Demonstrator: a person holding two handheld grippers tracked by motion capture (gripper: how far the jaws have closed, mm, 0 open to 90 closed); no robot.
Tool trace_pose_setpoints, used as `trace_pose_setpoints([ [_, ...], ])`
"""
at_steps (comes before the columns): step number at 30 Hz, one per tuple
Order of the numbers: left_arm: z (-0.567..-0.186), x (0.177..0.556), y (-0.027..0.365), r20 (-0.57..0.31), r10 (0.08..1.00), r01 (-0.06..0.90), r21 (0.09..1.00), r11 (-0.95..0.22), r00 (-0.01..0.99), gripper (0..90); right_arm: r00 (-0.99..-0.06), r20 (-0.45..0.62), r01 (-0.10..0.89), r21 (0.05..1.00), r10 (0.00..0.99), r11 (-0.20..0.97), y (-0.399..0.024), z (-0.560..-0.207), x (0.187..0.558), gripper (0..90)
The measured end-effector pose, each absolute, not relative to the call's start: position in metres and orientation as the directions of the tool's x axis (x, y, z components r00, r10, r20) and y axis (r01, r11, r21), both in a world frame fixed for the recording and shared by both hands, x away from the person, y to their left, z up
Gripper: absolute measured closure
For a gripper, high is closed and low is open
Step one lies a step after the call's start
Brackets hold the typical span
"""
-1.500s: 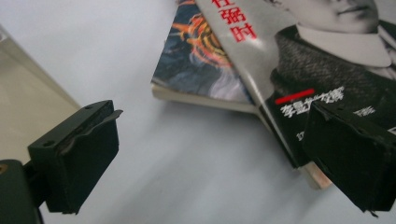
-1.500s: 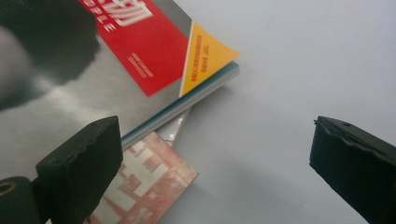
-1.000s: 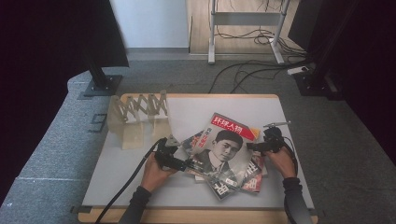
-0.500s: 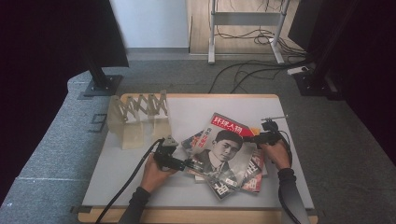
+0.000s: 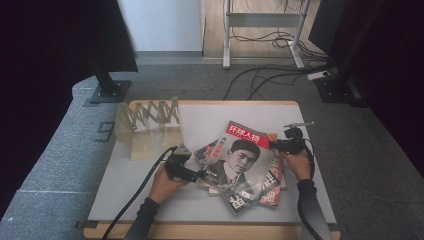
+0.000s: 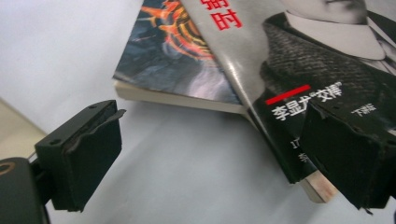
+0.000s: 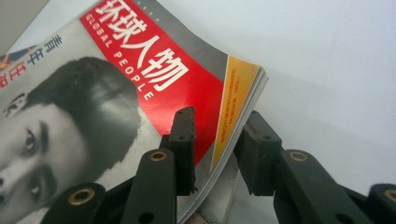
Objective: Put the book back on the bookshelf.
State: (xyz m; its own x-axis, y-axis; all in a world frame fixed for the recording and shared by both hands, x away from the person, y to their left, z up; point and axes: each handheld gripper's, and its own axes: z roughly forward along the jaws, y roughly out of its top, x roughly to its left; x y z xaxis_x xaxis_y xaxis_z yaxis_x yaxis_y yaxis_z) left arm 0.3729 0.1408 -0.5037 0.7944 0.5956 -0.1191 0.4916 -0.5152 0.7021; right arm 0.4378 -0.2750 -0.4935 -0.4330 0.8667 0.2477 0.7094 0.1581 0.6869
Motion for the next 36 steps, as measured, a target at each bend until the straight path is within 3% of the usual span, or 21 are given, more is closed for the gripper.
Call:
trace_pose_setpoints([
  [2,-0.502,0.372,0.137,-0.103,0.581,0.475,0.698,-0.536,0.807,7.1,-0.451,0.203,0.689,0.698,0.869,0.195,-0.27,-0.485,0.436,79.6],
  [7,-0.499,0.372,0.132,-0.123,0.534,0.459,0.689,-0.561,0.837,8.4,-0.483,0.19,0.659,0.722,0.855,0.212,-0.266,-0.469,0.43,85.3],
  [12,-0.49,0.372,0.131,-0.093,0.501,0.418,0.692,-0.588,0.86,14.3,-0.528,0.168,0.606,0.762,0.832,0.23,-0.261,-0.449,0.423,86.1],
  [16,-0.475,0.378,0.13,-0.138,0.472,0.425,0.694,-0.581,0.871,15.1,-0.556,0.127,0.561,0.787,0.822,0.257,-0.253,-0.433,0.416,86.2],
  [27,-0.454,0.394,0.119,-0.145,0.416,0.4,0.665,-0.631,0.897,15.0,-0.608,0.068,0.465,0.838,0.791,0.286,-0.245,-0.396,0.4,86.2],
  [36,-0.447,0.409,0.11,-0.154,0.358,0.368,0.641,-0.673,0.921,20.3,-0.64,0.018,0.384,0.873,0.768,0.3,-0.245,-0.366,0.382,86.2],
])
